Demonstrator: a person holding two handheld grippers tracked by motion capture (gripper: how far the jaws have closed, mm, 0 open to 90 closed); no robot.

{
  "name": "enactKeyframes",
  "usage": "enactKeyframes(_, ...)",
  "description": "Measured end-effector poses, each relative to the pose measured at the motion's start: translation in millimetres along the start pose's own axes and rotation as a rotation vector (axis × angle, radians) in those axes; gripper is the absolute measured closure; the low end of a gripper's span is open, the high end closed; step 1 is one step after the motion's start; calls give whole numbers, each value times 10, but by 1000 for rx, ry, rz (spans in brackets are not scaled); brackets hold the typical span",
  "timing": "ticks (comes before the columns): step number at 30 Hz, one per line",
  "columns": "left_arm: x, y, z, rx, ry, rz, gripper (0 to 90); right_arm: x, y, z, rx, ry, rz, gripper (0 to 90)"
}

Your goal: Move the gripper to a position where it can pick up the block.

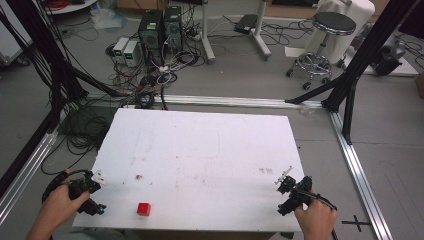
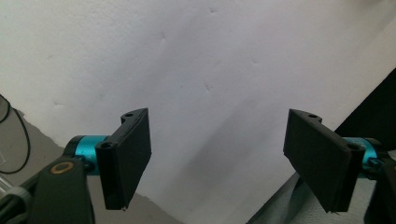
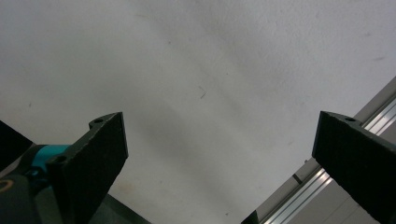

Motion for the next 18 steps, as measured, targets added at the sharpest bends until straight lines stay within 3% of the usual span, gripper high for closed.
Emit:
enactKeyframes(8,30,54,31,-31,21,-21,237,-12,14,11,1,2,-6,25)
enactKeyframes(18,84,73,-27,-53,12,-6,236,31,10,-7,-2,-11,-3,25)
Point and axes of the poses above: each handheld gripper's, and its own axes: x roughly backward along the jaws, z roughly out of its underside, y roughly to its left, the point moved 8 cm from there along -x, roughly forward along the jaws, and after that the axes turned 7 degrees about y, right-handed, at the moved point
